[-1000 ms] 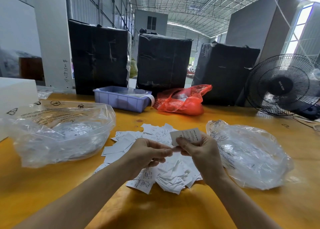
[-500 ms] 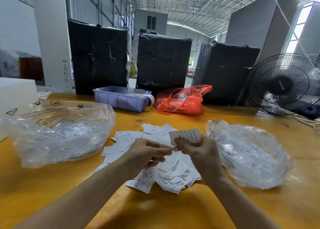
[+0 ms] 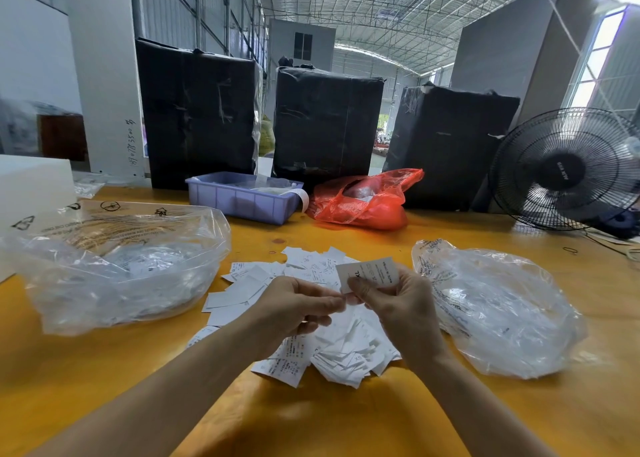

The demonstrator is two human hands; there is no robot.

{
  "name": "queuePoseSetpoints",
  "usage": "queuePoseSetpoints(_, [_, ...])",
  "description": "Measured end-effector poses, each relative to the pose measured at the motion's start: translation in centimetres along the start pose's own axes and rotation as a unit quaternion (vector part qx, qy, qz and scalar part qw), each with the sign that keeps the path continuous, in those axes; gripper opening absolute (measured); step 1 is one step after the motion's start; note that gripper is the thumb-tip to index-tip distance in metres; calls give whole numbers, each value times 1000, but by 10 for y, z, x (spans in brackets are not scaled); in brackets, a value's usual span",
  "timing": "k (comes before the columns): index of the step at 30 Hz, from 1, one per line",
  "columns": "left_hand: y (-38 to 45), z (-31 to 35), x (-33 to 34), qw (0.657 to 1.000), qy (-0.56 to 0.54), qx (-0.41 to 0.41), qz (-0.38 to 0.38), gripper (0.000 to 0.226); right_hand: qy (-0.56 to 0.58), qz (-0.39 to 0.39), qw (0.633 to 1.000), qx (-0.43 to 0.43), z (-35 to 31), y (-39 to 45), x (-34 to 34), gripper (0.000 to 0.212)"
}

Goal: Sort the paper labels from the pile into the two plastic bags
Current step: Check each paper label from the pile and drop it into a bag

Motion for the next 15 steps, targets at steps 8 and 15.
queuePoseSetpoints(8, [0,0,0,1000,4,5,-3,5,-3,1,1000,-20,-2,-1,0,14])
queuePoseSetpoints(15, [0,0,0,1000,12,9,-2,4,-33,5,999,-30,-1,0,0,15])
Point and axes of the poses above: each hand's wrist, its own y-axis towards the middle knuckle, its own x-axis out of the palm, z = x × y, the point moved 6 cm from there along y, towards the middle knuckle, and after that the axes turned 5 degrees about -x, right-handed, at the moved point
